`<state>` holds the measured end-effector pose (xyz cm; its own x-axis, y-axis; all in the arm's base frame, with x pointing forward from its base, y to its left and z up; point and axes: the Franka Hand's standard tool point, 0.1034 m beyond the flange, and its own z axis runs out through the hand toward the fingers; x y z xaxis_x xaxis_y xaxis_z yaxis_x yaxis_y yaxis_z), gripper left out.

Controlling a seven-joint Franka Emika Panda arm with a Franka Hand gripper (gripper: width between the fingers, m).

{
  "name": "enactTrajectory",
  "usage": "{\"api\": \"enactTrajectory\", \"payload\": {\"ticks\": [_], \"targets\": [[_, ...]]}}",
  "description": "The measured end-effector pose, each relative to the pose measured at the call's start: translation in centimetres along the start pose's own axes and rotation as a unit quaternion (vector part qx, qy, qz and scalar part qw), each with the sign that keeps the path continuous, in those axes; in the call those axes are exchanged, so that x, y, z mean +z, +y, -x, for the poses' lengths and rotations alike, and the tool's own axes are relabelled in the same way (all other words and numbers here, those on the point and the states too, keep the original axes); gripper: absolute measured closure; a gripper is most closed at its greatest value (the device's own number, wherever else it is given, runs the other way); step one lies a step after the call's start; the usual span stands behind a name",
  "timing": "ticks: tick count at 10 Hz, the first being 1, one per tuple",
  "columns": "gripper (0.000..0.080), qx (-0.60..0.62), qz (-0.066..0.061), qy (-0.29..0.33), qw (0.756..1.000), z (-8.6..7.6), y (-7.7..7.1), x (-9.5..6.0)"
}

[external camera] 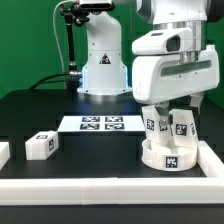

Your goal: Assemble stool

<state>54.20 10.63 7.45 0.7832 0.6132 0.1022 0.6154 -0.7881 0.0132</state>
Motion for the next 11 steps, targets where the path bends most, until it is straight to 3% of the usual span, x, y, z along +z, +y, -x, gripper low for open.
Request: {"api": "enactTrajectory", "payload": {"ticks": [1, 3, 4, 8, 11], "targets": [[0.0151, 0.002, 0.000, 0.000, 1.000, -0.02, -0.02, 0.00], [0.0412, 0.003, 0.000, 0.000, 1.000, 0.01, 0.04, 0.00], [0.0462, 0.003, 0.000, 0.000, 1.000, 0.02, 0.06, 0.00], [0.0462, 0.022, 0.000, 0.000, 1.000, 0.02, 0.08, 0.00], [0.0462, 0.183, -0.001, 0.001, 0.983, -0.18, -0.30, 0.01]]}}
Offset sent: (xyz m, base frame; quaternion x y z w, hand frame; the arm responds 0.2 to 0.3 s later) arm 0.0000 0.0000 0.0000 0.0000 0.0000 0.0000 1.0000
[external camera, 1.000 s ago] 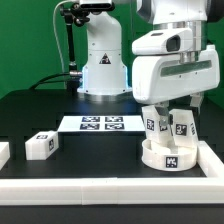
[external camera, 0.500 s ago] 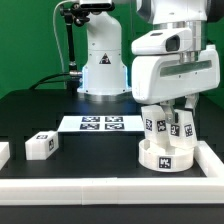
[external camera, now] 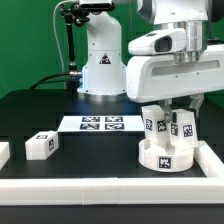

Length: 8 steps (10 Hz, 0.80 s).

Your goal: Assemble stool

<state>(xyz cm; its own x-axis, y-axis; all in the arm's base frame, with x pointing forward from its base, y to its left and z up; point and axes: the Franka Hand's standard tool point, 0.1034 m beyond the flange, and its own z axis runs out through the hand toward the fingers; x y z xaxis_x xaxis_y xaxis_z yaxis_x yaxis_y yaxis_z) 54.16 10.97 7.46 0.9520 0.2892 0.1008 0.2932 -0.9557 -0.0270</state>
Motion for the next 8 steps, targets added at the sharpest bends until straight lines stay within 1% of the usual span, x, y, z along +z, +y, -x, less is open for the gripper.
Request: {"api": "enactTrajectory", "payload": {"ticks": [3, 5, 6, 8], "targets": [[0.0461, 0.135, -0.003, 0.001, 0.991, -0.04, -0.11, -0.02], [0.0461, 0.236, -0.009, 0.001, 0.972, -0.09, -0.26, -0.03], [0.0461, 0.270, -0.010, 0.001, 0.963, -0.15, -0.74, -0.01], [0.0461, 0.341, -0.014, 0.000, 0.940, -0.14, -0.76, -0.01]]}}
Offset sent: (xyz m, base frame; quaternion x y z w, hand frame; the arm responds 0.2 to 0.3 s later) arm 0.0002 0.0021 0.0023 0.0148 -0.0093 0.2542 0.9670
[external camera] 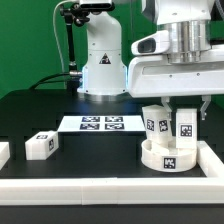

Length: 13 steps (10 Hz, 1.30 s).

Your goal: Assemble stool

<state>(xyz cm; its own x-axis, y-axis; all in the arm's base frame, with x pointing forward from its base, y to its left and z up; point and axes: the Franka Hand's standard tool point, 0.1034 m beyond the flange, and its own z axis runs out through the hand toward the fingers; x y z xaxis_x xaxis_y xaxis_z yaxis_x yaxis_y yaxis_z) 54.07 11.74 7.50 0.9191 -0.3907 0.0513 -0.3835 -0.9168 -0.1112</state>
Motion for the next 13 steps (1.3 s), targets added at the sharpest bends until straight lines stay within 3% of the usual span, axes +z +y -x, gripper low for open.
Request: {"api": "enactTrajectory", "payload": {"ticks": [8, 13], "targets": [[0.0461, 0.243, -0.012, -0.007, 0.970, 0.16, -0.31, -0.01], [0.0461, 0.478, -0.044, -0.017, 0.877, -0.11, -0.31, -0.07]]}}
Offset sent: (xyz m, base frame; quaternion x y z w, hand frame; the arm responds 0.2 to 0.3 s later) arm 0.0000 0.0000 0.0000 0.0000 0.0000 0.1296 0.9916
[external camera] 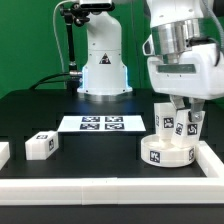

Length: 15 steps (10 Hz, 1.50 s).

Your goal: Assemble stool

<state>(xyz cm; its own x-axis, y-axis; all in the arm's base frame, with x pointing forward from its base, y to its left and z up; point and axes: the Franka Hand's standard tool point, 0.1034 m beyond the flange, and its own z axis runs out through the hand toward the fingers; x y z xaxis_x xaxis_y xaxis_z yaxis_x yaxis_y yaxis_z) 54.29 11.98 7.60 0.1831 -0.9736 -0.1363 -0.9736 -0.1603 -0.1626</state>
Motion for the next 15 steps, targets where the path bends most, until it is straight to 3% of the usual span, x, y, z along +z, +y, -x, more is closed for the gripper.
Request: {"api": "enactTrajectory", "payload": {"ticks": [2, 9, 14, 15], "targets": [[0.0460, 0.080, -0.010, -0.005, 0.997, 0.00, -0.05, 0.02], [0.0459, 0.259, -0.008, -0.017, 0.966, 0.48, 0.14, 0.17], [0.0459, 0.399, -0.009, -0.026, 0.917, 0.49, 0.17, 0.19], [0.0459, 0.419, -0.021, -0.028, 0.908, 0.21, 0.06, 0.16]]}}
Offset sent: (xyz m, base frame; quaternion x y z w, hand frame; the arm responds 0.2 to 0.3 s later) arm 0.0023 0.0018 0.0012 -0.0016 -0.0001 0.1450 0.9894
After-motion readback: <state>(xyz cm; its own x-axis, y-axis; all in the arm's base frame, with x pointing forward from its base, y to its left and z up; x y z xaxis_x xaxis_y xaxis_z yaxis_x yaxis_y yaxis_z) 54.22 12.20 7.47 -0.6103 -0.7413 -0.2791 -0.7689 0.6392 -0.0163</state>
